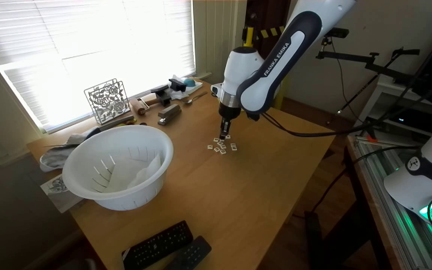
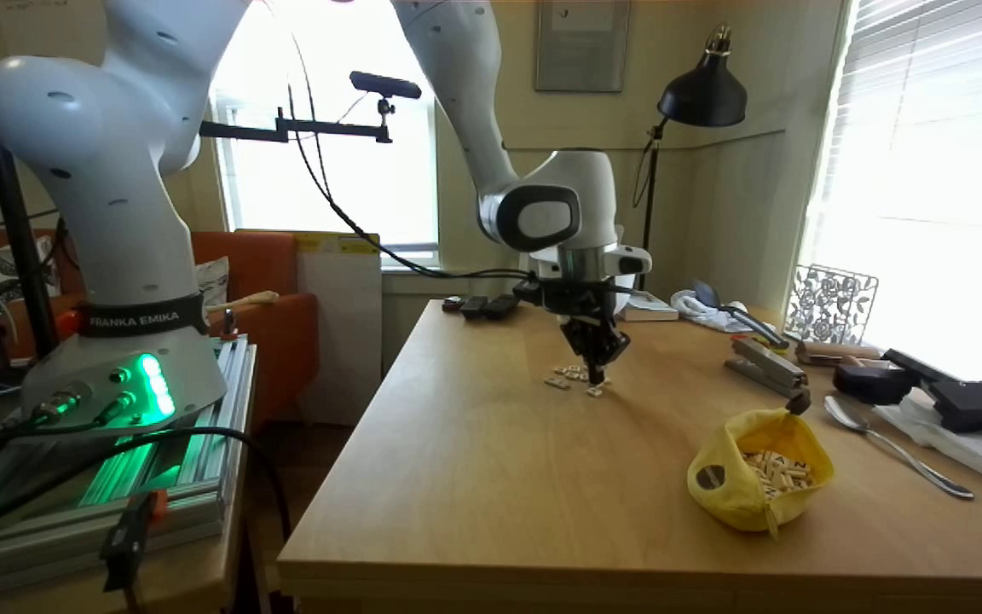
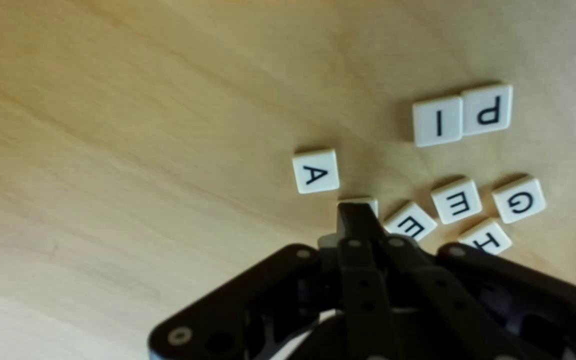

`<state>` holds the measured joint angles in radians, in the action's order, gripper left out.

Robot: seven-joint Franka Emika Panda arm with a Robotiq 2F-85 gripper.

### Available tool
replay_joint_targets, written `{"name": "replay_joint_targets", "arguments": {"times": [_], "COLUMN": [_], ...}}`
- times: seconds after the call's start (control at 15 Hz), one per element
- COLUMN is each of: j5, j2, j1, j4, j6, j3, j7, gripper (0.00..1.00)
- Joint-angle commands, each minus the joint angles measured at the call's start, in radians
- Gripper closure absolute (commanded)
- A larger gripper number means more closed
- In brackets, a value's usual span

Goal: Align the blocks on the table

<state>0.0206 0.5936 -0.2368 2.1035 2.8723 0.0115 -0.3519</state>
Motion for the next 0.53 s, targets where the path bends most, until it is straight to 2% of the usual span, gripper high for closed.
{"name": "replay_joint_targets", "arguments": {"times": [0.0,0.47], "j5": [0.010,0.018], "j2": [0.024,0.024], "j1": [-0.012,-0.011], "j4": [-0.029,-0.024], "j6": [-0.003,-0.017], "j3": [0.014,0.010], "j7": [0.006,0.000], "gripper": [1.00,1.00]}}
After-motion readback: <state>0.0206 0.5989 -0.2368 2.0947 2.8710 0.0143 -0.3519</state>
